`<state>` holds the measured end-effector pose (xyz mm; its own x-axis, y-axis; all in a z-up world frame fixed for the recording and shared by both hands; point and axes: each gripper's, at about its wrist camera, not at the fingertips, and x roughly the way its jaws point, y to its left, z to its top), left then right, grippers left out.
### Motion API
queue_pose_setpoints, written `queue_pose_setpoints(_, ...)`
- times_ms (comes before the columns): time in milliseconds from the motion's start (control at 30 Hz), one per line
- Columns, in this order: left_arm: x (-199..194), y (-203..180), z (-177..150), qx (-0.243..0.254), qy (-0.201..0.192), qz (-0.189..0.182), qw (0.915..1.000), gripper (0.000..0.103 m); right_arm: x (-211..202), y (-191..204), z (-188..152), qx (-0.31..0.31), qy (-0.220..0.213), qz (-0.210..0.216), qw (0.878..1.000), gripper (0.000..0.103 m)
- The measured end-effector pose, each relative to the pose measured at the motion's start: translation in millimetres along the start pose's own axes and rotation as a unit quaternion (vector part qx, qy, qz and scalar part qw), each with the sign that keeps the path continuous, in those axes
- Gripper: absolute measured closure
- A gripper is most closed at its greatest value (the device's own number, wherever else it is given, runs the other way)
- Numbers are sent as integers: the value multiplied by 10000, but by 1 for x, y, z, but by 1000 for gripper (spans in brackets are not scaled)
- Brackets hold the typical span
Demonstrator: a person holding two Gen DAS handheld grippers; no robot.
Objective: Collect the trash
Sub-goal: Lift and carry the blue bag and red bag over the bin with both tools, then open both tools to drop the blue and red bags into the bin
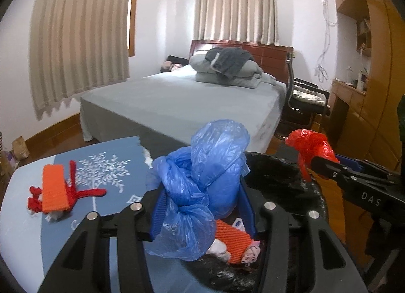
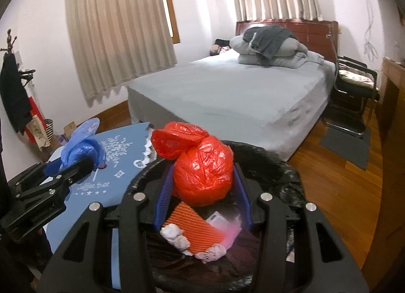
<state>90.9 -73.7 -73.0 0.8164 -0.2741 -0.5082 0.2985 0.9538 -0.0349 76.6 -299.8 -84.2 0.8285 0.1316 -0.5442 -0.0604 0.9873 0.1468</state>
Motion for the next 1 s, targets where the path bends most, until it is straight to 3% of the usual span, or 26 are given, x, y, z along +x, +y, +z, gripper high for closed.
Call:
queue_pose_setpoints(400, 29, -33, 6, 204, 120, -360, 9991, 53, 3, -39, -8, 221, 64, -297, 9993, 59)
queue_pose_setpoints(1000, 65, -52, 6, 298, 423, -579, 9970, 49, 28, -61, -7, 327, 239, -370, 9985, 56)
